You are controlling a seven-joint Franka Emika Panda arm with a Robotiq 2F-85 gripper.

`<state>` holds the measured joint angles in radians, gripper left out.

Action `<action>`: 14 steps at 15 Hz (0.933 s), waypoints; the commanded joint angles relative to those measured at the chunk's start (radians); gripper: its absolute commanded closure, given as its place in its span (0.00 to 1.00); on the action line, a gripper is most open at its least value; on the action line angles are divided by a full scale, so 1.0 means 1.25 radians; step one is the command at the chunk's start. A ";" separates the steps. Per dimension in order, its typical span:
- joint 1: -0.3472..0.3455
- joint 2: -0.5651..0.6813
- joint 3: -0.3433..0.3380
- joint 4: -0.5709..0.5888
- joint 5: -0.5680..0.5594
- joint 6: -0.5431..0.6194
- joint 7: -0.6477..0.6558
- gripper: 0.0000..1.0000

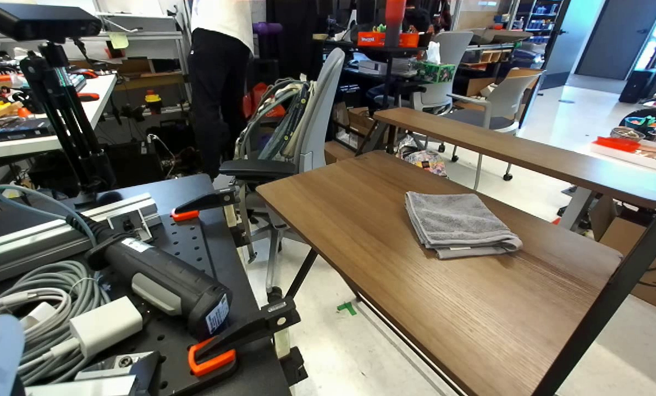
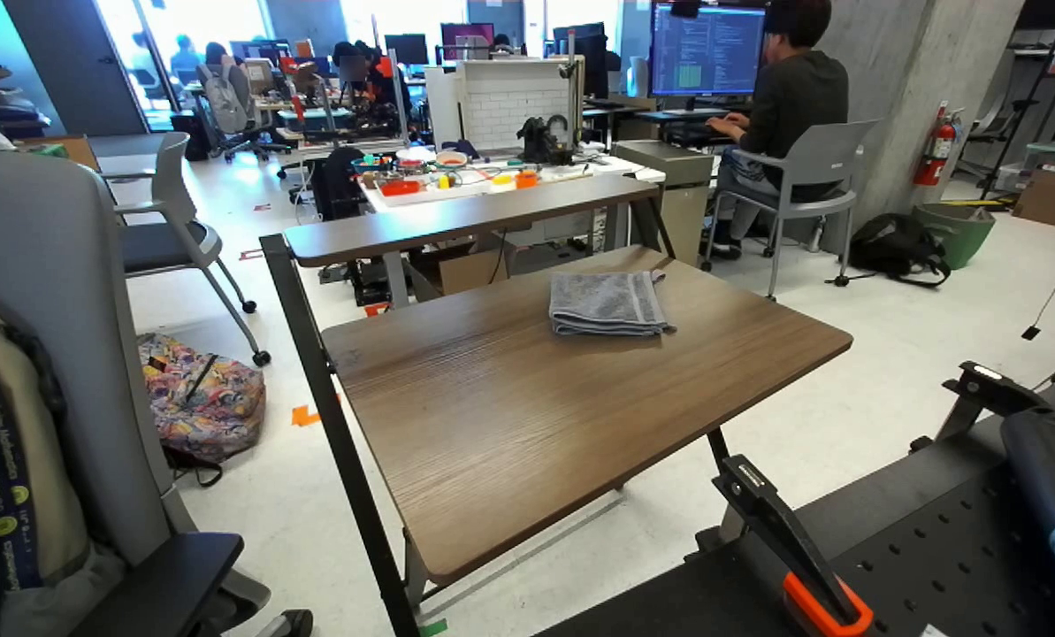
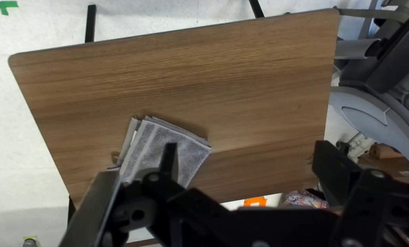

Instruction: Slide the grey towel slightly to the left.

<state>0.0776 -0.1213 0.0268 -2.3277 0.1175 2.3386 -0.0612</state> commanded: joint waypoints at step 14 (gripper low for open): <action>-0.031 0.774 -0.011 0.743 0.059 -0.025 0.211 0.00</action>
<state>0.0464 0.6863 0.0219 -1.5842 0.1906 2.3398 0.1518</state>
